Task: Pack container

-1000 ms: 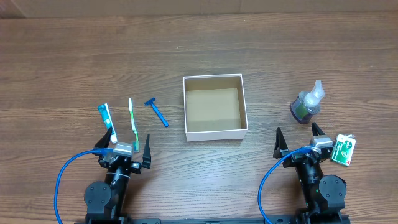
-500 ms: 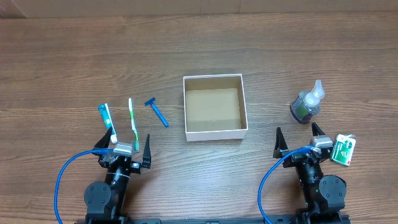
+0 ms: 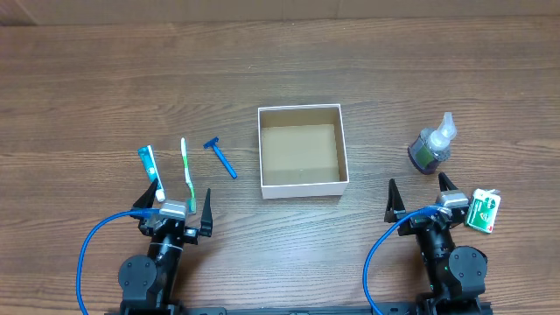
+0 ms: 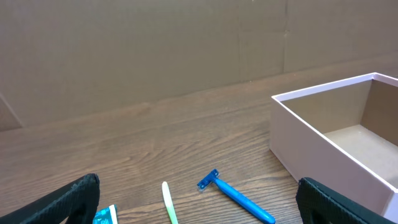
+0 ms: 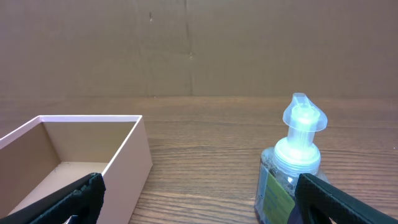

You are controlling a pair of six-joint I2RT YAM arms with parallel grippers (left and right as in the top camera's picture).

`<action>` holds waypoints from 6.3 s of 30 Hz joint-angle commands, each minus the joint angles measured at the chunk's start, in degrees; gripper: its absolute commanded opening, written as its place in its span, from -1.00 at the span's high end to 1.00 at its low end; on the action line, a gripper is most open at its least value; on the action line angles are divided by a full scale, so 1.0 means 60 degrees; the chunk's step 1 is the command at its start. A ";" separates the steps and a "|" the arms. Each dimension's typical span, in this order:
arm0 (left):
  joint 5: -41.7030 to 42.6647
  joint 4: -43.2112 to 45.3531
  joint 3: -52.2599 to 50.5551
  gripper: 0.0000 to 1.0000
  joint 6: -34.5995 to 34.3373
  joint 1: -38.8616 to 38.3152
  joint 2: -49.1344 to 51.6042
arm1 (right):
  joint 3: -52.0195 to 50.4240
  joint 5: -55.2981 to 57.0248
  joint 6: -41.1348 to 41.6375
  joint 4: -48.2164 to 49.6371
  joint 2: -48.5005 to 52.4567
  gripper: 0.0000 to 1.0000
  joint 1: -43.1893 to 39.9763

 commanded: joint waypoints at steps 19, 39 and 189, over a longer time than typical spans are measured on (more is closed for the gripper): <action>0.0696 -0.1807 0.1861 -1.00 -0.3089 0.0040 -0.0040 | 0.2299 -0.0164 0.1235 -0.1876 0.0623 -1.00 -0.0025; 0.0109 -0.8623 1.0575 -1.00 -0.2171 0.0040 0.7967 | 1.2641 0.0033 0.1927 -0.9082 1.1489 -1.00 -0.2368; -0.0153 -0.8794 1.0586 -1.00 -0.2171 0.0040 0.8987 | 1.4076 0.3009 0.7883 -1.1460 1.3497 -1.00 -0.3042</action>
